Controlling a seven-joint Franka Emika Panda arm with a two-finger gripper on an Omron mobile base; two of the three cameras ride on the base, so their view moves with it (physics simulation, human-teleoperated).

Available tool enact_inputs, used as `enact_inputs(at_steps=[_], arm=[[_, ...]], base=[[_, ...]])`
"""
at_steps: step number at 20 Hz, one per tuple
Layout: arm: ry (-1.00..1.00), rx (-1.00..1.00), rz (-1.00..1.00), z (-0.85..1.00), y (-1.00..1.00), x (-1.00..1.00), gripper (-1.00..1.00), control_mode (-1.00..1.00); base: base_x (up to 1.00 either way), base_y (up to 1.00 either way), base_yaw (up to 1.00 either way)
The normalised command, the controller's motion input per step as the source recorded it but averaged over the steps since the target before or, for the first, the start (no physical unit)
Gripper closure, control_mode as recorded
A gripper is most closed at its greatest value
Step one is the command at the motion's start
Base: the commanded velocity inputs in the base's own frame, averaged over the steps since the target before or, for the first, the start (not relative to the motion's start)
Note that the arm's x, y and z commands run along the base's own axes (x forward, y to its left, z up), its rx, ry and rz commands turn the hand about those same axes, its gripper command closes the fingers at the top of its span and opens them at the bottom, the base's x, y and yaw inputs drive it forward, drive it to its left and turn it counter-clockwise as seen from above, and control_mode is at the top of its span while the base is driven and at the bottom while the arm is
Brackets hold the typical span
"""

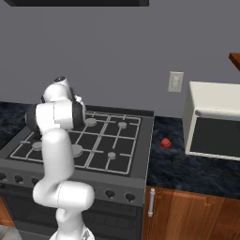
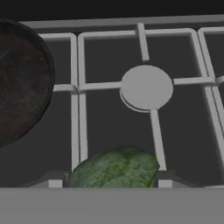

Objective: Put the broccoli and bell pepper in the pan. Then turn on the rear left burner and set the heat to medium.

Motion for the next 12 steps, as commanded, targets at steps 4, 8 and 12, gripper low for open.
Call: enact_inputs(at_steps=[4, 8, 12], arm=[[0.0, 0.0, -0.01, -0.09, 0.51, 0.25, 1.0, -1.0], [0.0, 0.03, 0.0, 0.02, 0.44, 0.24, 1.0, -1.0], [0.0, 0.01, 0.0, 0.0, 0.41, 0.27, 1.0, -1.0]], base=[[0.0, 0.0, 0.0], [0.0, 0.0, 0.0], [0.0, 0.0, 0.0]])
